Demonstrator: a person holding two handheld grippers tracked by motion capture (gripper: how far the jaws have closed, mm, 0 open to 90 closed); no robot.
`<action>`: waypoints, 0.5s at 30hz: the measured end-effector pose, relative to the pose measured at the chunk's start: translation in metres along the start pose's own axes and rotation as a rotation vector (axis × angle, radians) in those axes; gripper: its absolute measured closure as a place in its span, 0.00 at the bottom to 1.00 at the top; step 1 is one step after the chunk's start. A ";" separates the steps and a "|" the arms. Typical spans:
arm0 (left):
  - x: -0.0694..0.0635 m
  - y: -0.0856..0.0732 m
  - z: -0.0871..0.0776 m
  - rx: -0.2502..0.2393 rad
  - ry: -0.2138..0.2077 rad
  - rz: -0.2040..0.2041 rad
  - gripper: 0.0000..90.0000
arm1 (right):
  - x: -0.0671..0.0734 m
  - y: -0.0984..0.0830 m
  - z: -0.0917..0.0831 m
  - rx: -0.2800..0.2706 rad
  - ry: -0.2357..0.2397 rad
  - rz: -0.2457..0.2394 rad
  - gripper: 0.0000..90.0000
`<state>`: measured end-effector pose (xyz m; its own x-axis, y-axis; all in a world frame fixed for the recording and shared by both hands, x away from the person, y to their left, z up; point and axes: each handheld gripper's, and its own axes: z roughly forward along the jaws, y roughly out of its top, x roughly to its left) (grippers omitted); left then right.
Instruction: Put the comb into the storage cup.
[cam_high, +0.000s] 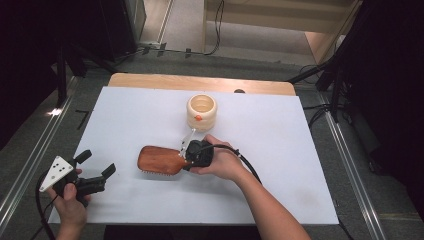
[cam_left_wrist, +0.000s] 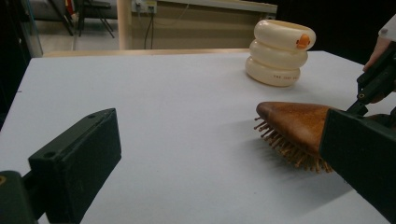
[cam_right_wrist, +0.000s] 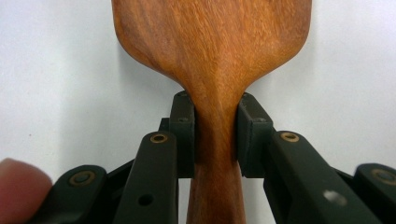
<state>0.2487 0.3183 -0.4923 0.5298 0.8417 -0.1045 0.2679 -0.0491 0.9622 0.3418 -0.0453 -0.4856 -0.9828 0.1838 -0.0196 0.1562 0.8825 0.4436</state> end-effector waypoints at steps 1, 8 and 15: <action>0.000 0.000 0.000 0.000 0.000 -0.001 0.00 | 0.001 -0.002 0.000 -0.006 0.003 0.017 0.78; 0.000 0.000 0.000 0.001 0.001 0.000 0.00 | 0.004 -0.014 -0.002 -0.086 -0.001 0.035 0.78; 0.000 0.000 0.000 0.001 0.002 0.001 0.00 | 0.008 -0.024 -0.007 -0.168 -0.010 0.065 0.78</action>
<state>0.2490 0.3182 -0.4923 0.5282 0.8428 -0.1035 0.2685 -0.0502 0.9620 0.3300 -0.0677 -0.4898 -0.9701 0.2428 0.0055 0.1996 0.7839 0.5879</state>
